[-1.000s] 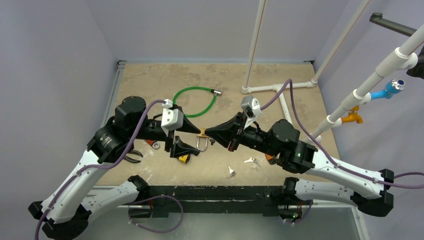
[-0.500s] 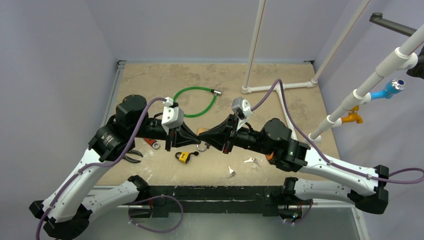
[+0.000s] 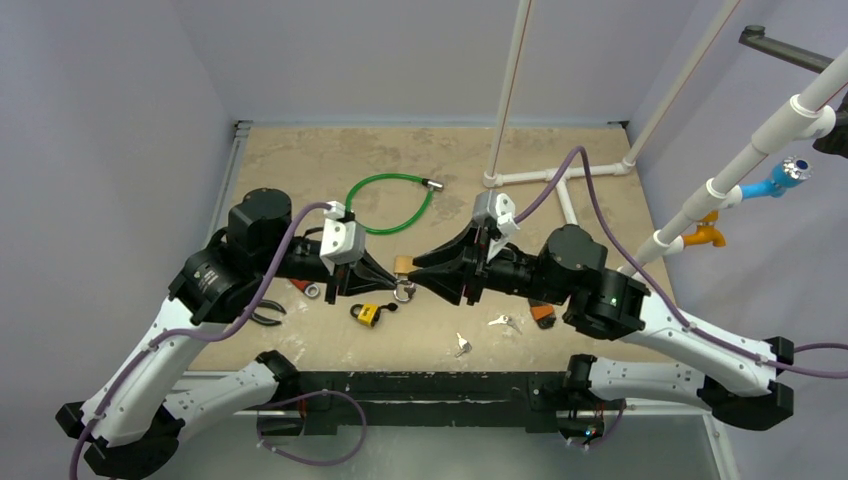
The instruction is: Unlock with the key
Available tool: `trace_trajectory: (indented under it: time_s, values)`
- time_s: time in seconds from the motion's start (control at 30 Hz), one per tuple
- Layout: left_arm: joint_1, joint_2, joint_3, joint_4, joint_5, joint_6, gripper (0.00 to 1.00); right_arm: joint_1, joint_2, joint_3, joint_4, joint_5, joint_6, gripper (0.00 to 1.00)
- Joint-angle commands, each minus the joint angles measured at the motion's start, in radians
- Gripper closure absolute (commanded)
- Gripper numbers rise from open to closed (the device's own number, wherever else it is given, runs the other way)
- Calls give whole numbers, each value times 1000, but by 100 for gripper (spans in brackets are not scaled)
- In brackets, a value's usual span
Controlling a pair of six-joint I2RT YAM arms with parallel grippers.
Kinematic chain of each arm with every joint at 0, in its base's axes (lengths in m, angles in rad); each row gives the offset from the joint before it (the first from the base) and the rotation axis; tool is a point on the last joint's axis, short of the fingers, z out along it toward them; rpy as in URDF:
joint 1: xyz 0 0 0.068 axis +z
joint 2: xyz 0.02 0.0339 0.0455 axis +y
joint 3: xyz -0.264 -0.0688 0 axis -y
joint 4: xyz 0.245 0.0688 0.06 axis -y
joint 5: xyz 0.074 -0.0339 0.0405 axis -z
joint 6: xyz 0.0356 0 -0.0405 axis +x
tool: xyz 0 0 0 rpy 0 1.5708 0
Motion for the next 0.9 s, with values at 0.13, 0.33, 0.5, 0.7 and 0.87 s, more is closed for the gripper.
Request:
trace_trajectory:
  time_s: [0.13,0.33,0.5,0.7,0.87]
  values:
    - [4,14,72,-70,-14,87,100,-4,115,194,-207,-171,-127,70]
    - [4,13,78,-85,-21,102,100,-4,166,248,-299,-164,-172,69]
    - [4,9,78,-95,-19,110,100,-5,161,256,-318,-124,-194,69]
    - [4,13,79,-93,-12,106,100,-5,168,262,-338,-82,-215,72]
    - [4,14,80,-87,-8,104,100,-4,141,245,-314,-44,-228,71]
